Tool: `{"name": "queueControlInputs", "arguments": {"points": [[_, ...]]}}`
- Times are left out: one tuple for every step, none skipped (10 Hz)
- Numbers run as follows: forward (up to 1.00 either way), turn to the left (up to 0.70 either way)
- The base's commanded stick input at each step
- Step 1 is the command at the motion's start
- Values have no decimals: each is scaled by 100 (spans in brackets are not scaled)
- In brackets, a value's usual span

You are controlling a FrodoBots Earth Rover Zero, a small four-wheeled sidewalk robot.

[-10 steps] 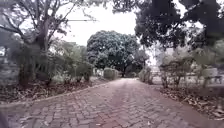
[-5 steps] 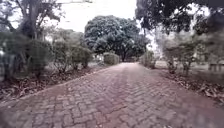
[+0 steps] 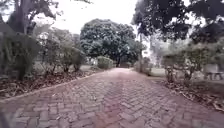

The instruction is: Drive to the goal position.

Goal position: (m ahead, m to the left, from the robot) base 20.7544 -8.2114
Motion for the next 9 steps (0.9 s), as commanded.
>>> {"name": "queueControlInputs", "arguments": {"points": [[70,-13],[70,-29],[70,-25],[70,-7],[70,0],[70,0],[70,0],[70,0],[70,0]]}}
